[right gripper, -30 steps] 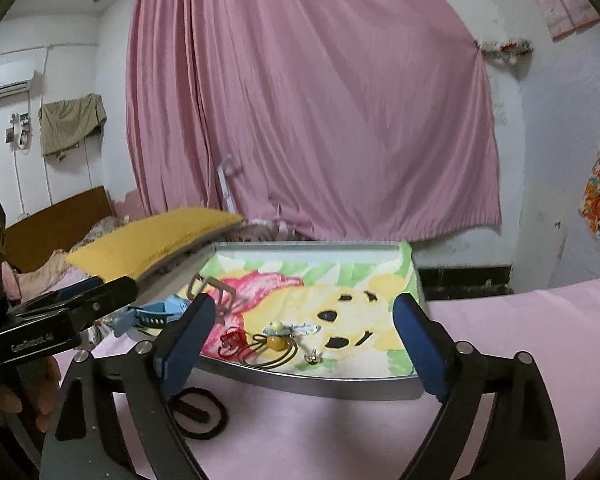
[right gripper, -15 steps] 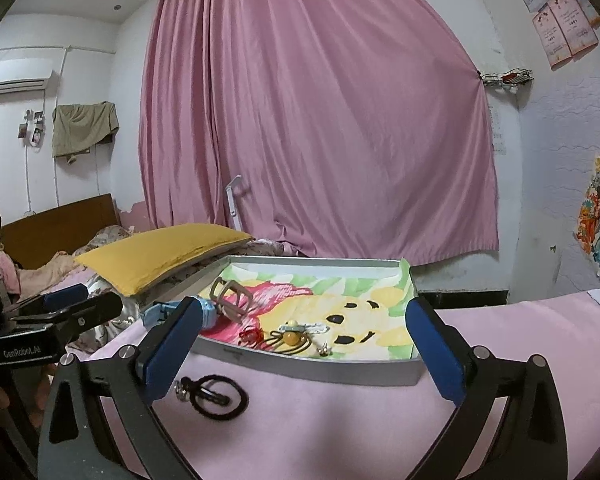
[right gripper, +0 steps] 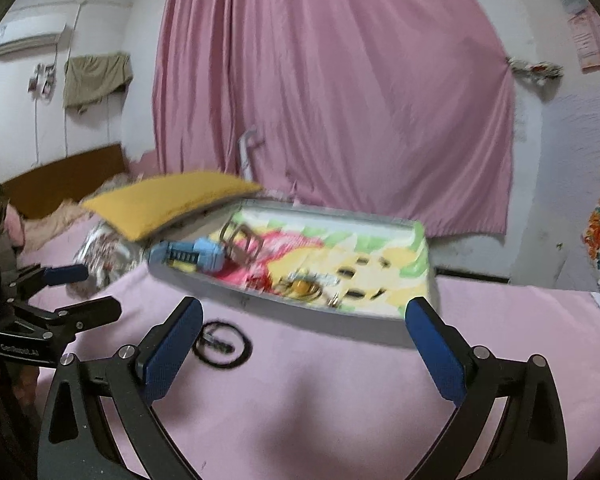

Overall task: Organize jewelry
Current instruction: 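Withdraw both open tools from the tray toward the remaining items, then grasp the silver ring with the left tool while the right tool grasps the black beaded bracelet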

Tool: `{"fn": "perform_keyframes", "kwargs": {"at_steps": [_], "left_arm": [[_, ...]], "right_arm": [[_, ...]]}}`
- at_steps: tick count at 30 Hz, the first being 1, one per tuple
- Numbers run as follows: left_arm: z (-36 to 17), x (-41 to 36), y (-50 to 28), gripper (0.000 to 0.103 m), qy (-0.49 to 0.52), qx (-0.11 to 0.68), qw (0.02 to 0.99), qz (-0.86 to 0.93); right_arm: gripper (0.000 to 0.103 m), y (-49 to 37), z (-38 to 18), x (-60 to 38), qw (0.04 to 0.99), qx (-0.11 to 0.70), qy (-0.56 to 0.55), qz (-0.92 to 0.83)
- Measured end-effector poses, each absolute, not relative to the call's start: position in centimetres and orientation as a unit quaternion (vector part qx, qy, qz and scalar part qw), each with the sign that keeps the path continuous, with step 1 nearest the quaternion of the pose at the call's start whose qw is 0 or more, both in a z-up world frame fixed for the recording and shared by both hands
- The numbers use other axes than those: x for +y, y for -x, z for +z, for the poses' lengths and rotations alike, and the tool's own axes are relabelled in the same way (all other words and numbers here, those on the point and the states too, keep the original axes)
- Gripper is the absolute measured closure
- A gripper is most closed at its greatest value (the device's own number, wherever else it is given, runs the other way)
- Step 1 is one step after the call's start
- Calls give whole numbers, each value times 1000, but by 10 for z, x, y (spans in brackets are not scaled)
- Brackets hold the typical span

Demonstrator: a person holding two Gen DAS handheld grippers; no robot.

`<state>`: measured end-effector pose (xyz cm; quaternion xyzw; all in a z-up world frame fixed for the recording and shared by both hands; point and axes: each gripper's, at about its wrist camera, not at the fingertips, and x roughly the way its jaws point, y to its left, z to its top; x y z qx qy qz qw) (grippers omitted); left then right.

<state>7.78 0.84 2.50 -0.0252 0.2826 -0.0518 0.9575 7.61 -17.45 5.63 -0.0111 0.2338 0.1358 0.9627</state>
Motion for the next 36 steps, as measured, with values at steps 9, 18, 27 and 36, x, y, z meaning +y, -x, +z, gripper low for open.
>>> {"fn": "perform_keyframes", "kwargs": {"at_steps": [9,18,27,36], "left_arm": [[3,3,-97,1,24,365,928,-75],[-10,-2,-114,29,37,411,906,-91],[-16,-10,-130,56,56,432,893,-117],[-15,-14,-140,65,58,430,893,-122]], "right_arm": [[4,-109,24,-165,923,350,19,161],[41,-136,10,-153,898,394,33,192],[67,-153,8,-143,883,409,32,226],[74,-160,5,-127,872,418,41,252]]}}
